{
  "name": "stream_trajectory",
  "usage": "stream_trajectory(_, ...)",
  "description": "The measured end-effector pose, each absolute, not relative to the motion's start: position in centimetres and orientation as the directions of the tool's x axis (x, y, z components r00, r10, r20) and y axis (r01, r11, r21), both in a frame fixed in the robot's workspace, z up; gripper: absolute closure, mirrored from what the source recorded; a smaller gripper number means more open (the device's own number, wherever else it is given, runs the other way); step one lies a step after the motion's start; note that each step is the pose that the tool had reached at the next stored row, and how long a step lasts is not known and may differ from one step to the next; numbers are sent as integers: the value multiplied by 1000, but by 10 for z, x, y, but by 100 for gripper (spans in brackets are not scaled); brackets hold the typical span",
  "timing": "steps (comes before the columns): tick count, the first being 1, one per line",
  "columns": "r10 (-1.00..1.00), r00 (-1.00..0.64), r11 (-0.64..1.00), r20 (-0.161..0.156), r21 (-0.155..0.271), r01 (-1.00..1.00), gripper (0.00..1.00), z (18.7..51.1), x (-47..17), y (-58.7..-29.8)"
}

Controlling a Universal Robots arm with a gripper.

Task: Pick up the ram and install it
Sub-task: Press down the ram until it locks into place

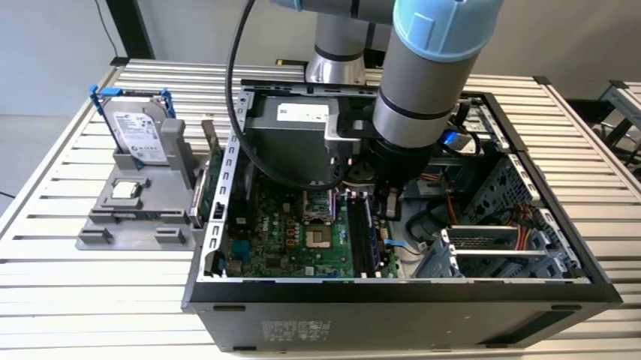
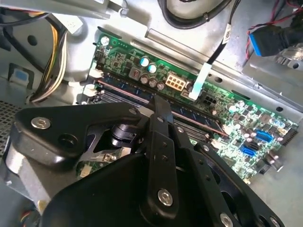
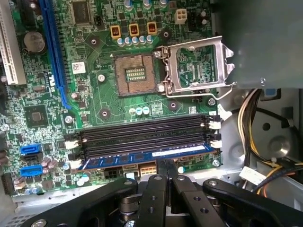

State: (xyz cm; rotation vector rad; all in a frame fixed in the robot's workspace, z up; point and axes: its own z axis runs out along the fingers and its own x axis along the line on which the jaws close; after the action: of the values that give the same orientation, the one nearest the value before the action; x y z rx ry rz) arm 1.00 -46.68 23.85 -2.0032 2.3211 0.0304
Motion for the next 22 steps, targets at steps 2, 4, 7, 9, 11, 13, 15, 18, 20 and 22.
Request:
stream_trajectory(2,-987,-144,147,-70,-33,-989,100,235,10,-467)
stream_trajectory(4,-987,-144,147,-70,-33,-989,100,231,10,-467)
stream_trajectory(7,-987,-144,147,-70,-33,-989,100,226,10,-467)
stream_trajectory(9,-987,-144,147,-69,-33,-989,100,223,10,-467)
stream_trajectory(11,-987,-144,147,-68,-33,-989,100,219,10,-467)
stream_trajectory(13,-987,-144,146,-67,-33,-989,100,216,10,-467)
stream_trajectory(15,-987,-145,147,-69,-33,-989,100,221,10,-467)
stream_trajectory(18,-987,-145,147,-70,-33,-989,100,234,10,-467)
stream_trajectory(20,-987,-145,147,-70,-33,-989,100,243,10,-467)
stream_trajectory(22,-987,-145,147,-70,-33,-989,100,252,10,-467)
